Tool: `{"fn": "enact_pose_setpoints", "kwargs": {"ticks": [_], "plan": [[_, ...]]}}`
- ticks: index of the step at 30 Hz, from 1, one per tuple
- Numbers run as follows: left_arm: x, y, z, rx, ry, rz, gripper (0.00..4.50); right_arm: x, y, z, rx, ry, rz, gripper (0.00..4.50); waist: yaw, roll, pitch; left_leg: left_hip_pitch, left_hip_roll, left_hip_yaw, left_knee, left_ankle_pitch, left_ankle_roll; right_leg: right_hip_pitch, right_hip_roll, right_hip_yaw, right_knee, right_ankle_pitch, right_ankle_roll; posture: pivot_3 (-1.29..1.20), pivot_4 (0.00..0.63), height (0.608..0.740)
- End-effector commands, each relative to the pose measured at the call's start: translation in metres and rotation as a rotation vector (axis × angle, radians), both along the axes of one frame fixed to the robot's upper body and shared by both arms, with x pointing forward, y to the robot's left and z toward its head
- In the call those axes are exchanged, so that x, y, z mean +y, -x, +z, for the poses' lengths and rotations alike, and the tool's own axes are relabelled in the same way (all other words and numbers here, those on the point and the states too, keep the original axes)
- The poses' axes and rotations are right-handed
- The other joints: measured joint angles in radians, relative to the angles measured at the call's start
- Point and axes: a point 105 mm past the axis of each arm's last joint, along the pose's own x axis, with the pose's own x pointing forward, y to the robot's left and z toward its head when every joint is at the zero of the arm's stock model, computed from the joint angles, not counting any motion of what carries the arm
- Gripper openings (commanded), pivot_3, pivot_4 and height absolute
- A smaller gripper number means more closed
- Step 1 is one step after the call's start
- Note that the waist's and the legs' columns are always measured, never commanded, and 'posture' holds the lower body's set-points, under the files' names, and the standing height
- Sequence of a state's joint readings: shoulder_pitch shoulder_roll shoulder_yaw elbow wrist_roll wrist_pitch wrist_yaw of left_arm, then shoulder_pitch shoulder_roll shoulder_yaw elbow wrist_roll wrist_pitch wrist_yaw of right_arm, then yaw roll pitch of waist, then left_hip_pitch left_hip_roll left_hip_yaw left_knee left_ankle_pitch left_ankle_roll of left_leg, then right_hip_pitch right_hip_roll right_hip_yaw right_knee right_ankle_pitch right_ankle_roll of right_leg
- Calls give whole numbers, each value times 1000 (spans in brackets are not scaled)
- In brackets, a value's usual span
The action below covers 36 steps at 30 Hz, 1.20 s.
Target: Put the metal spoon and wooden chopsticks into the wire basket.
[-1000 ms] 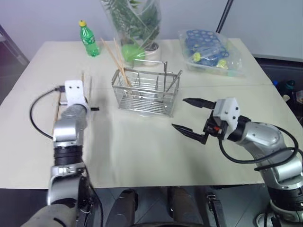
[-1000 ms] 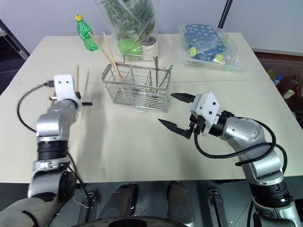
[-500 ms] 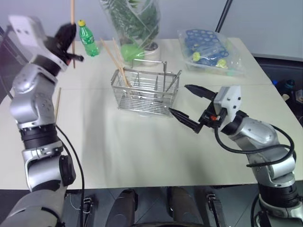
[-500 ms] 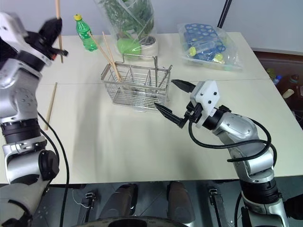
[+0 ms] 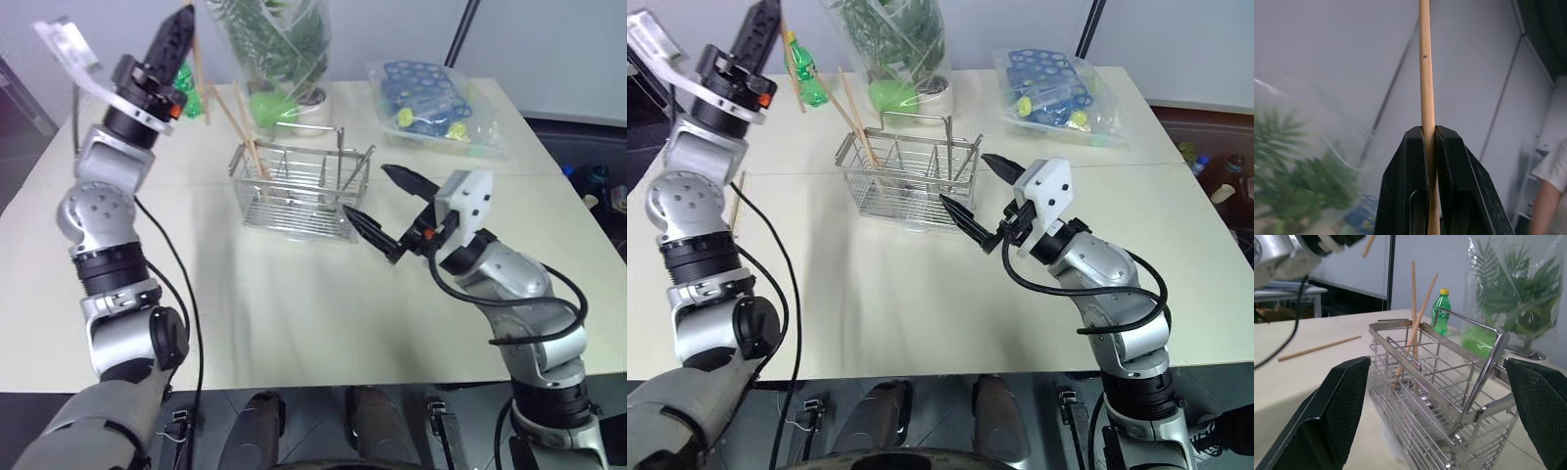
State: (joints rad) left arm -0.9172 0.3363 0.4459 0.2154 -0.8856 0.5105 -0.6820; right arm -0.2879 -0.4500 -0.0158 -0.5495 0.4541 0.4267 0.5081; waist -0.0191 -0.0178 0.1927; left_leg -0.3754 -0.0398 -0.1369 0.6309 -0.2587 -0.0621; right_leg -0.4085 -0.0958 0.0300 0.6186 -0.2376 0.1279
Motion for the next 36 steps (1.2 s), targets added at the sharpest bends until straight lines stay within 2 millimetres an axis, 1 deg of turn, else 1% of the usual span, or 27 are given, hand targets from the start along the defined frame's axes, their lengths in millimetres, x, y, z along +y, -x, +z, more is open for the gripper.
{"fn": "enact_pose_setpoints", "kwargs": {"ticks": [1,3,6,9,11,15,21,26,31,36], "plan": [[-12,-1,3,-35,-28,-31,23,4,4,13,-73,-19,3,4500,1,0,0,0,0,0,0,0,0,0,0,0,0,0,0,0,150,740],[-17,-5,-2,-32,-55,-22,23,4,3,13,-78,-24,-3,4500,1,0,0,0,0,0,0,0,0,0,0,0,0,0,0,0,150,740],[-23,-13,-10,-37,-104,45,23,2,2,14,-82,-42,-17,4500,2,0,0,0,0,0,0,0,0,0,0,0,0,0,0,0,150,740],[-33,-13,-21,-49,-156,60,23,1,2,15,-81,-52,-22,4500,3,0,0,0,0,0,0,0,0,0,0,0,0,0,0,0,150,740],[-36,-12,-25,-46,-161,54,23,1,3,15,-81,-53,-21,4500,3,0,0,0,0,0,0,0,0,0,0,0,-1,0,0,0,150,740],[-38,-15,-38,-38,-176,81,23,0,4,18,-83,-52,-20,4500,2,0,0,0,0,0,0,0,0,0,0,0,0,0,0,0,150,740],[-37,-20,-48,-57,-206,179,23,-1,4,19,-79,-45,-18,4500,4,0,0,0,0,0,0,0,0,0,0,0,0,0,0,0,150,740],[-42,-22,-58,-78,-229,239,23,0,3,21,-80,-44,-14,4500,5,0,0,0,0,0,0,0,0,0,0,0,-1,0,0,0,150,740],[-48,-23,-71,-73,-242,250,23,-1,3,23,-82,-40,-14,4500,4,0,0,0,0,0,0,0,0,0,0,0,-1,0,0,0,150,740],[-50,-25,-79,-68,-259,263,23,-1,3,24,-84,-39,-16,4500,5,0,0,0,0,0,0,0,0,0,0,0,-1,0,0,0,150,740]]}}
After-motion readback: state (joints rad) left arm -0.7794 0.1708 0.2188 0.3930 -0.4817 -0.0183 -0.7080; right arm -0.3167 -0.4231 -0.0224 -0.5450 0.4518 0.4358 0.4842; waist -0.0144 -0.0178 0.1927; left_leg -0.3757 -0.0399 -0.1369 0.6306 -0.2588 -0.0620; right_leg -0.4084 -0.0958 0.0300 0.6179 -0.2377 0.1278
